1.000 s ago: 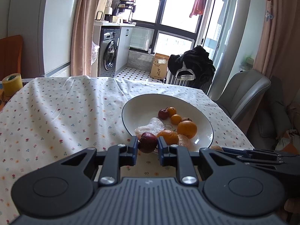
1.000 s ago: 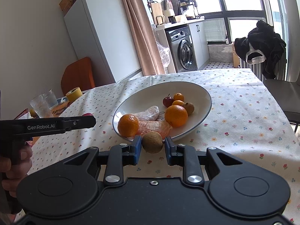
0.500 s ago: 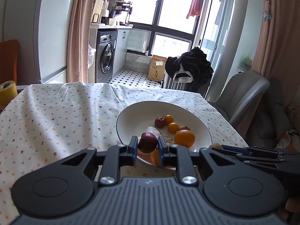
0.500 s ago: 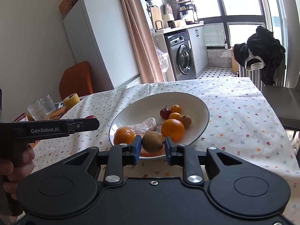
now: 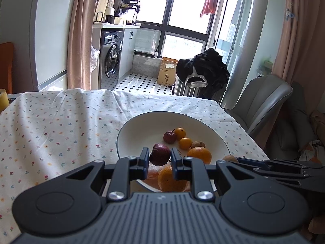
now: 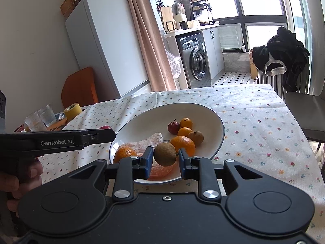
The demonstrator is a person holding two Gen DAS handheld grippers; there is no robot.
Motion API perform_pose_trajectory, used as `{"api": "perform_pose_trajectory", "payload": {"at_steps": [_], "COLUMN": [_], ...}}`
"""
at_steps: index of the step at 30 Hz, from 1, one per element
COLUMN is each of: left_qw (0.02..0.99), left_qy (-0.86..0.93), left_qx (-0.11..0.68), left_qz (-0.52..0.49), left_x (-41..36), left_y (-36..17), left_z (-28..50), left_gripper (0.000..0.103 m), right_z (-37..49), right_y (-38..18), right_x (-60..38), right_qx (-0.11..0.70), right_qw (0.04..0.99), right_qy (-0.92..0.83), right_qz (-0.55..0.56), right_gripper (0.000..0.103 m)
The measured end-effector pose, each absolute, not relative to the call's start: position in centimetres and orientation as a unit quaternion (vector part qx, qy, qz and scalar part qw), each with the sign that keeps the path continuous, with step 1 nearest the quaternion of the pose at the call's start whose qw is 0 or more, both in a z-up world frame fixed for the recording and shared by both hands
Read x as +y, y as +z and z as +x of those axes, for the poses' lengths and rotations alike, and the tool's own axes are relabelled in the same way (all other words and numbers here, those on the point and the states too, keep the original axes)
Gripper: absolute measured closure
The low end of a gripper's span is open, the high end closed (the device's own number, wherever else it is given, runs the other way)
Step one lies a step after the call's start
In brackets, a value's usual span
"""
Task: Organize fruits
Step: 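Carry the kiwi into the bowl with the right tool while the left tool carries the cherry there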
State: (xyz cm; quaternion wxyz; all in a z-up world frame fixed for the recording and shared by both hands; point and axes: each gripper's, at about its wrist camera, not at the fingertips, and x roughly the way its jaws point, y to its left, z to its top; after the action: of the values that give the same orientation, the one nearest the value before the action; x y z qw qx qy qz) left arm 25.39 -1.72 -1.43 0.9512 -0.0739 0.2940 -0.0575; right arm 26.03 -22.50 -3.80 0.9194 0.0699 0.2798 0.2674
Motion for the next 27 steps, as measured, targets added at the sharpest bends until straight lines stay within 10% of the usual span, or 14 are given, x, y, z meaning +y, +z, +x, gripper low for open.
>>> {"api": "perform_pose_trajectory", "payload": {"at_steps": [19, 27], "left_qw": [0.943, 0.944], "left_qy": [-0.034, -0.017], "left_qx": [0.319, 0.317], "left_qz": [-0.089, -0.089], "left_x": [0.2, 1.1], "left_y": [-2.3, -1.8], "left_z": [25.7, 24.5], "left_gripper": [0.078, 0.061], "right_z": [27.2, 26.5], "right_y": [-4.7, -4.2], "right_x": [-21.9, -21.8], "right_qx": [0.285, 0.285], "right_qw": [0.917, 0.918], "right_qy": [0.267, 0.262], "right_qz": [0.082, 0.084], "right_gripper": [0.077, 0.067]}}
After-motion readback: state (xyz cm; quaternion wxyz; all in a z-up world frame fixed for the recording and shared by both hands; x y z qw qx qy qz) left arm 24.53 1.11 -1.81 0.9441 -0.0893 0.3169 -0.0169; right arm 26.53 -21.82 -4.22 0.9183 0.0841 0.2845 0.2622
